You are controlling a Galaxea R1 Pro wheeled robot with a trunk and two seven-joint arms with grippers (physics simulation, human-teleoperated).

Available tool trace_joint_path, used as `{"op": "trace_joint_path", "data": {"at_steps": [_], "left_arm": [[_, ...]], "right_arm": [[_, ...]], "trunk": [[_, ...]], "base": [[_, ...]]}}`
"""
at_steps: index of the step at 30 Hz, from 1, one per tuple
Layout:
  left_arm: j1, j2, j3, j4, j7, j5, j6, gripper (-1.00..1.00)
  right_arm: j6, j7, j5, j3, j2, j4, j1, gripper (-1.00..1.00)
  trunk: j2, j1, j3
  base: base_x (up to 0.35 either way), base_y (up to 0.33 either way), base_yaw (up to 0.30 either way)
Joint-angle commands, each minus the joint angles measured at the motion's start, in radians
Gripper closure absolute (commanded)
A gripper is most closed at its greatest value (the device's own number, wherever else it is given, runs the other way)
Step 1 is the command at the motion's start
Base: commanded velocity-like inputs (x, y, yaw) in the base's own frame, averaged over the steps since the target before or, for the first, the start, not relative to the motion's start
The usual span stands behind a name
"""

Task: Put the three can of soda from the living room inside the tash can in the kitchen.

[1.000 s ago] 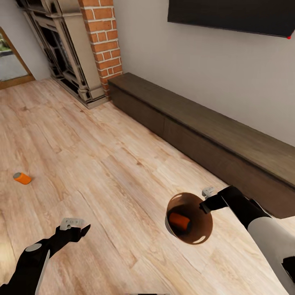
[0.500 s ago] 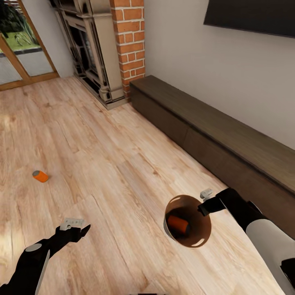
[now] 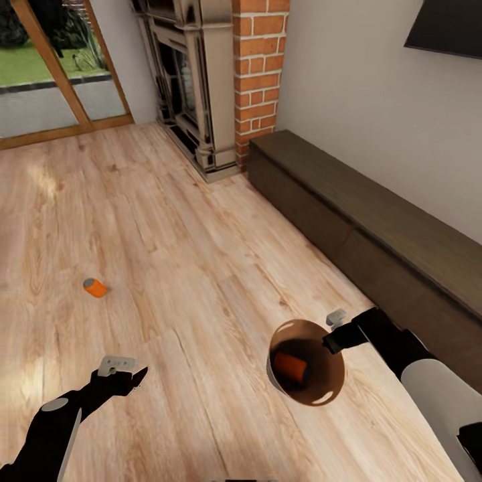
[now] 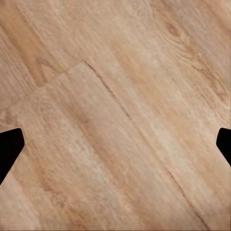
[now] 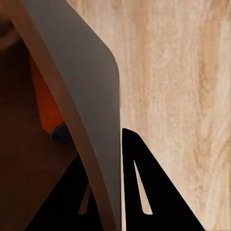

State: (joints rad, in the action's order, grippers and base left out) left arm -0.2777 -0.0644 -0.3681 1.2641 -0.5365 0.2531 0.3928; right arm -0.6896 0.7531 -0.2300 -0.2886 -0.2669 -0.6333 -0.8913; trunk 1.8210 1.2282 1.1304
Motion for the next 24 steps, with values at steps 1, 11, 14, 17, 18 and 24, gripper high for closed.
{"op": "trace_joint_path", "data": {"at_steps": [1, 11, 14, 17, 18, 24], "left_arm": [[0.000, 0.000, 0.000, 0.000, 0.000, 0.000, 0.000, -1.00], [0.000, 0.000, 0.000, 0.000, -0.001, 0.000, 0.000, -1.00], [0.000, 0.000, 0.000, 0.000, -0.002, 0.000, 0.000, -1.00], [0.000, 0.000, 0.000, 0.000, -0.002, 0.000, 0.000, -1.00], [0.000, 0.000, 0.000, 0.000, -0.002, 0.000, 0.000, -1.00], [0.000, 0.000, 0.000, 0.000, -0.001, 0.000, 0.000, -1.00]], "right_arm": [[-0.008, 0.005, 0.017, 0.000, 0.001, 0.000, 0.000, 1.00], [-0.008, 0.005, 0.017, 0.000, 0.005, 0.000, 0.002, 1.00], [-0.008, 0.005, 0.017, -0.001, 0.005, 0.000, 0.004, 1.00], [-0.008, 0.005, 0.017, -0.001, 0.006, 0.000, 0.004, 1.00], [-0.008, 0.005, 0.017, -0.001, 0.006, 0.000, 0.005, 1.00], [-0.008, 0.005, 0.017, -0.001, 0.006, 0.000, 0.005, 1.00]], "trunk": [[0.000, 0.000, 0.000], [0.000, 0.000, 0.000], [0.000, 0.000, 0.000], [0.000, 0.000, 0.000], [0.000, 0.000, 0.000], [0.000, 0.000, 0.000]], "base": [[0.311, 0.115, 0.252], [0.311, 0.115, 0.252], [0.311, 0.115, 0.252], [0.311, 0.116, 0.252], [0.311, 0.116, 0.252], [0.309, 0.124, 0.252]]}}
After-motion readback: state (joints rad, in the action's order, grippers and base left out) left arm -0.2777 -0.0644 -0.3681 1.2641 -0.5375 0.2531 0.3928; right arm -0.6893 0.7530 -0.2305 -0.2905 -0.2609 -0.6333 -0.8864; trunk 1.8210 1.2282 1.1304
